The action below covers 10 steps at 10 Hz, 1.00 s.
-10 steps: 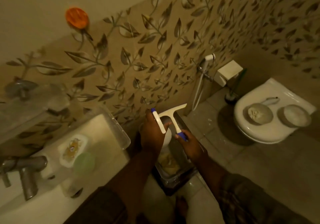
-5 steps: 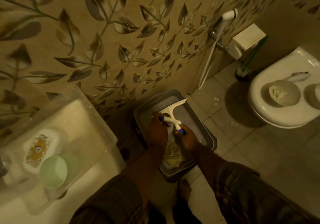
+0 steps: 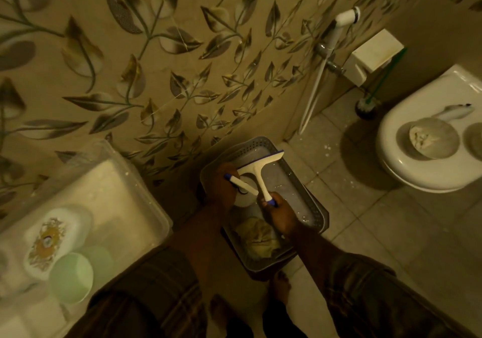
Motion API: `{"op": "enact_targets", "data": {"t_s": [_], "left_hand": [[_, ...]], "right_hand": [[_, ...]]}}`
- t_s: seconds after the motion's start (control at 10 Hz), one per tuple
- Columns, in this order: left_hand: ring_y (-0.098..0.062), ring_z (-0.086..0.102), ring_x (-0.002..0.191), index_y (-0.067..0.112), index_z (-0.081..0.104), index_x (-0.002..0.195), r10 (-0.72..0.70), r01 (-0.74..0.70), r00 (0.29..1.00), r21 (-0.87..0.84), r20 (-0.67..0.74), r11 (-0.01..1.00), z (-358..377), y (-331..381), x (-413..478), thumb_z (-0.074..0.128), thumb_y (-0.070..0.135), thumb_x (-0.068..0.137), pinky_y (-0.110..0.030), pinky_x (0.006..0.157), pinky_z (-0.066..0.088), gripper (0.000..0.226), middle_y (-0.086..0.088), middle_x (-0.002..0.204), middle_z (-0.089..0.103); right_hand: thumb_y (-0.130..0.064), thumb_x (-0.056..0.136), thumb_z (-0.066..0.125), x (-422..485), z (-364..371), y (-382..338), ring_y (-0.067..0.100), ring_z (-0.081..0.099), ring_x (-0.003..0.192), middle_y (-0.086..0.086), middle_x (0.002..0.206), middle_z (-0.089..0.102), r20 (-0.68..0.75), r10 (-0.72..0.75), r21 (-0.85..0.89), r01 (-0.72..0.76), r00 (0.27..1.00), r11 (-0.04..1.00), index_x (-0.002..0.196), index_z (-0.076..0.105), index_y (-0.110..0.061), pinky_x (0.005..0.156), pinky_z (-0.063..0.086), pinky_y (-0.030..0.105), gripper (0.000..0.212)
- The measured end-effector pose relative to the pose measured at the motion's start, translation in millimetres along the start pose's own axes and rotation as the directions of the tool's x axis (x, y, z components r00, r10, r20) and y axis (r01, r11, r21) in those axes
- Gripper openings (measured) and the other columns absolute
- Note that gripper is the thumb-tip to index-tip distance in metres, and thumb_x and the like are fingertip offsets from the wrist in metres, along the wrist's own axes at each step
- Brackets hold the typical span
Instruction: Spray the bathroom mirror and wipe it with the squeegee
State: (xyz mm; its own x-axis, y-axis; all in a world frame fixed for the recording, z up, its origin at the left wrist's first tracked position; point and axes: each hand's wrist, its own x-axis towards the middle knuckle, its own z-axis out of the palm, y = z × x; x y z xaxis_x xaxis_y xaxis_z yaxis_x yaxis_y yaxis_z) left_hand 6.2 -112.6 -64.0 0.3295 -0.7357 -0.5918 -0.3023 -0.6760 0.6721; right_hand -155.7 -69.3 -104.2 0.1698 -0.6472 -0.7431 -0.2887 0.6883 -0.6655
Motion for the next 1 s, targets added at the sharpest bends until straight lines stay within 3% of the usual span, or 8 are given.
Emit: {"op": "enact_targets", "data": {"t_s": [0.1,0.2,0.3,0.4,0.5,0.8,0.9,1.0], "left_hand": [[-0.041,0.059,0.086,-0.002,0.054,0.121,0.088,-0.088,0.994,0.002,-0.066,0.996,-7.1,-1.2,7.5,0.038,0.006,0.099,-0.057,0.105,0.037,0.028,-0.026,0.093,0.059],[-0.050,0.056,0.106,-0.006,0.053,0.127,0.084,-0.082,0.996,0.062,-0.033,0.995,-8.7,-2.5,12.5,0.049,0.006,0.094,-0.059,0.100,0.042,0.035,-0.037,0.113,0.059],[-0.043,0.059,0.093,-0.010,0.062,0.098,0.159,-0.150,0.983,0.096,-0.087,0.984,-9.7,-6.0,7.0,0.049,0.008,0.089,-0.054,0.089,0.049,0.024,-0.030,0.099,0.061],[-0.034,0.057,0.108,0.001,0.059,0.113,0.151,-0.125,0.970,0.143,-0.189,0.982,-5.7,-14.5,2.0,0.059,-0.002,0.085,-0.040,0.093,0.047,0.028,-0.021,0.117,0.059],[-0.037,0.056,0.110,-0.002,0.052,0.123,0.096,-0.082,0.984,0.097,-0.151,0.992,1.1,-21.5,2.5,0.060,0.000,0.088,-0.033,0.087,0.043,0.036,-0.025,0.121,0.056],[-0.043,0.051,0.121,-0.007,0.041,0.134,-0.059,0.047,0.993,-0.119,-0.101,0.992,3.0,-25.8,-5.5,0.045,0.003,0.097,-0.045,0.104,0.042,0.038,-0.030,0.130,0.051],[-0.037,0.047,0.127,-0.004,0.039,0.138,0.014,-0.023,0.990,-0.059,-0.143,0.998,-0.7,-24.9,-14.8,0.040,-0.001,0.097,-0.035,0.103,0.042,0.040,-0.026,0.137,0.047],[-0.034,0.038,0.136,0.004,0.032,0.146,0.042,-0.055,0.987,-0.076,-0.154,0.996,-7.6,-18.0,-30.1,0.041,0.007,0.100,-0.041,0.110,0.035,0.047,-0.021,0.148,0.038]], "right_hand": [[-0.023,0.102,0.050,1.3,-0.1,-4.8,0.025,0.056,0.091,0.021,0.107,0.062,0.012,-0.004,-0.045,0.005,1.000,0.999,0.128,0.056,-0.011,0.089,0.049,0.042,0.029],[-0.020,0.102,0.049,4.1,0.1,-7.5,0.021,0.057,0.087,0.016,0.100,0.062,0.021,-0.047,-0.114,0.049,0.999,0.992,0.125,0.057,-0.008,0.084,0.048,0.037,0.028],[-0.014,0.102,0.049,6.5,2.6,-6.7,0.012,0.055,0.072,0.010,0.093,0.061,0.050,-0.102,-0.177,0.109,0.994,0.978,0.123,0.060,-0.005,0.068,0.046,0.023,0.025],[-0.016,0.103,0.047,8.9,6.4,-4.9,0.018,0.058,0.082,0.012,0.098,0.063,0.041,-0.095,-0.206,0.102,0.995,0.973,0.125,0.059,-0.006,0.074,0.047,0.028,0.027],[-0.019,0.103,0.047,14.6,7.0,-1.6,0.026,0.061,0.090,0.018,0.103,0.065,0.014,-0.054,-0.164,0.055,0.998,0.985,0.126,0.057,-0.004,0.083,0.051,0.039,0.029],[-0.017,0.101,0.051,28.7,8.4,-3.9,0.040,0.063,0.110,0.026,0.117,0.064,-0.041,-0.022,-0.169,0.015,0.999,0.986,0.126,0.053,0.000,0.099,0.052,0.054,0.030],[-0.015,0.097,0.059,26.3,3.8,-7.0,0.037,0.065,0.107,0.023,0.115,0.065,-0.104,-0.031,-0.174,0.013,0.994,0.985,0.124,0.055,-0.001,0.094,0.055,0.053,0.031],[-0.008,0.096,0.057,17.8,-1.1,-16.5,0.037,0.061,0.115,0.023,0.125,0.061,-0.162,-0.120,-0.275,0.071,0.979,0.959,0.132,0.054,0.001,0.100,0.051,0.049,0.037]]}}
